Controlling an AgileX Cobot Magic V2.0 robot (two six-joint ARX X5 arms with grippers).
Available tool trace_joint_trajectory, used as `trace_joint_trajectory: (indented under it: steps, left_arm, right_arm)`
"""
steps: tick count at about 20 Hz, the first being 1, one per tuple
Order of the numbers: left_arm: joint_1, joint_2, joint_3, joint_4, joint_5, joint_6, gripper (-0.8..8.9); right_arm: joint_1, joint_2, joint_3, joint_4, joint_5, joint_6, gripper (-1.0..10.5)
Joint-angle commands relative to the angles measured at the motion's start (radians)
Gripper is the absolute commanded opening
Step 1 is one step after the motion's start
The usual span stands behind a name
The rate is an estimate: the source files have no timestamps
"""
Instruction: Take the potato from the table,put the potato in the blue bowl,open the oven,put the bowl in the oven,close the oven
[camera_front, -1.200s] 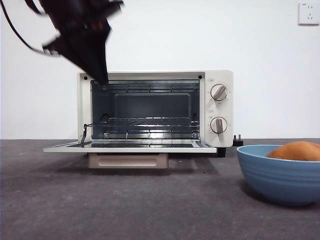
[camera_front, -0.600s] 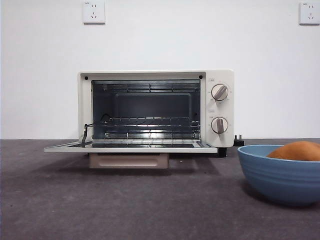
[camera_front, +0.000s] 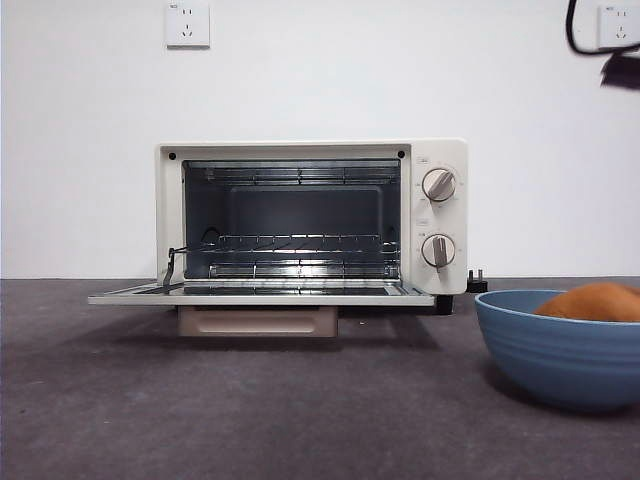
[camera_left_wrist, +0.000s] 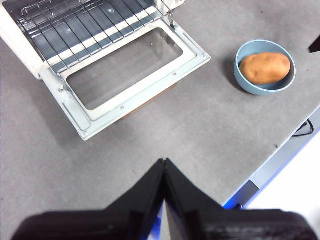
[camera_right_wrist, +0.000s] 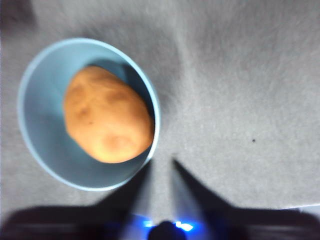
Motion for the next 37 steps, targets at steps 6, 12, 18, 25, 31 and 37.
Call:
trace_joint_trajectory:
  steps: [6,12,18,25,31,37]
  left_arm:
    - [-0.003,-0.003,-0.006,-0.009,0.0,0.011,-0.06]
    - [-0.003,-0.003,-0.006,-0.023,0.0,0.011,-0.06]
    - [-0.003,-0.002,-0.006,-0.024,0.0,0.011,-0.06]
    - [-0.003,-0.002,-0.006,-0.025,0.0,0.012,-0.06]
    - [-0.003,-0.002,-0.006,-0.025,0.0,0.012,-0.06]
    - [-0.003,-0.002,-0.006,-0.025,0.0,0.011,-0.06]
  right_arm:
    - [-0.001,0.1,-0.01,0.082,-0.002,-0.029,1.9]
    - [-0.001,0.199,-0.01,0.139,0.023,-0.029,1.9]
    - [-0.001,0.231,-0.01,0.174,0.037,-0.029,1.8]
    - [-0.001,0.299,-0.01,0.182,0.009,-0.026,1.2]
    - [-0.001,0.307,0.0,0.182,0.027,0.001,-0.1]
    - [0.065,0.296,0.046,0.171,-0.01,0.249,-0.1]
